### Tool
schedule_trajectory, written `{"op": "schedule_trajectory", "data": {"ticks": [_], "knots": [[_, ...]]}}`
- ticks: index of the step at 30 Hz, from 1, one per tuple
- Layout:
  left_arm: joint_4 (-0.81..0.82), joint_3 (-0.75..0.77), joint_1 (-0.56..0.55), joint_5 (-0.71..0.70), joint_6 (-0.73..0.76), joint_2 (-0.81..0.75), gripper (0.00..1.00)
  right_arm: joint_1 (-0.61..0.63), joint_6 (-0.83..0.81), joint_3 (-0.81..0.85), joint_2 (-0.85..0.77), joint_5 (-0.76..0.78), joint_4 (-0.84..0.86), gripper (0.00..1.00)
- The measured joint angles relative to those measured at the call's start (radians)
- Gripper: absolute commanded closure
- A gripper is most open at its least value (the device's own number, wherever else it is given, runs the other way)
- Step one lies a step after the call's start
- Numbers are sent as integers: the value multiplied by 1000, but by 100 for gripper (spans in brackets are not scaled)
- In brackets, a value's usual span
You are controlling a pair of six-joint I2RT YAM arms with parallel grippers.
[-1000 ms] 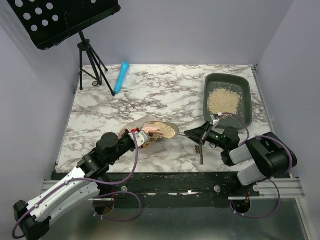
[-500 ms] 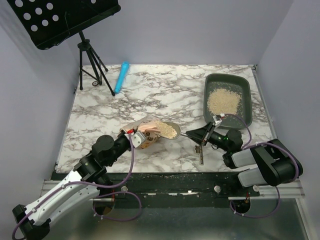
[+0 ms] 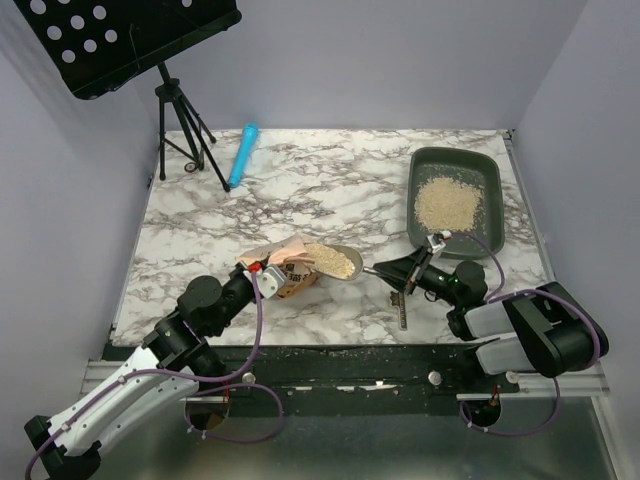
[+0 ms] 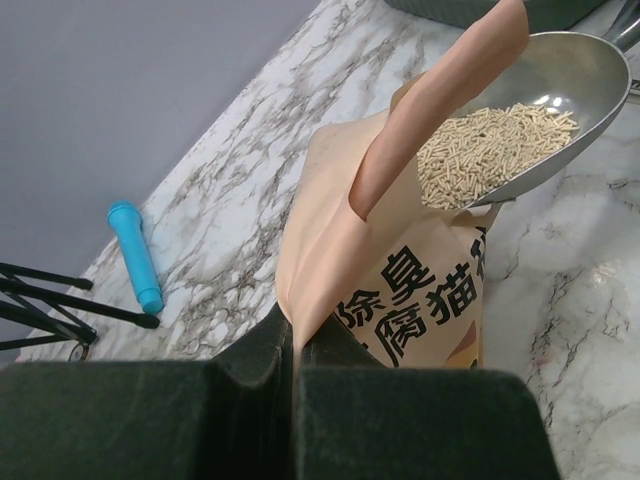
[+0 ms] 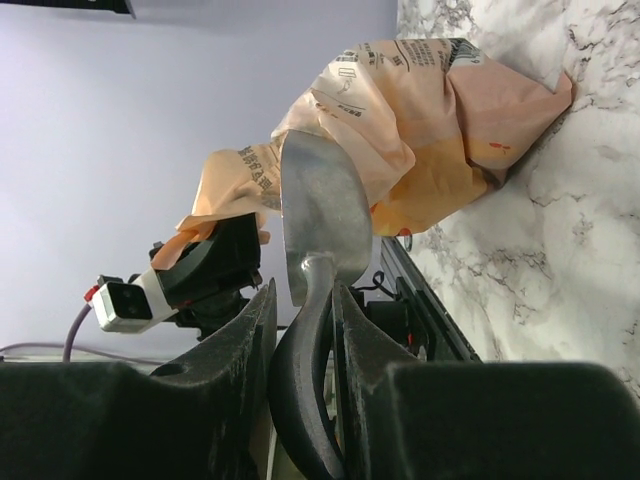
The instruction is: Fill the litter box with clean litter
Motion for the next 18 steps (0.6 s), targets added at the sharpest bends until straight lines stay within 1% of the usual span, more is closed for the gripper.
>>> {"op": "schedule_trajectory", "data": {"ticks": [11,18], "knots": [[10,-6,0,-43,-1,-26,100,-5,31,-8,-97,75,-6,99],[21,-14,0,-67,-1,-40,100,-5,29,15,-213,99,-34,99]]}}
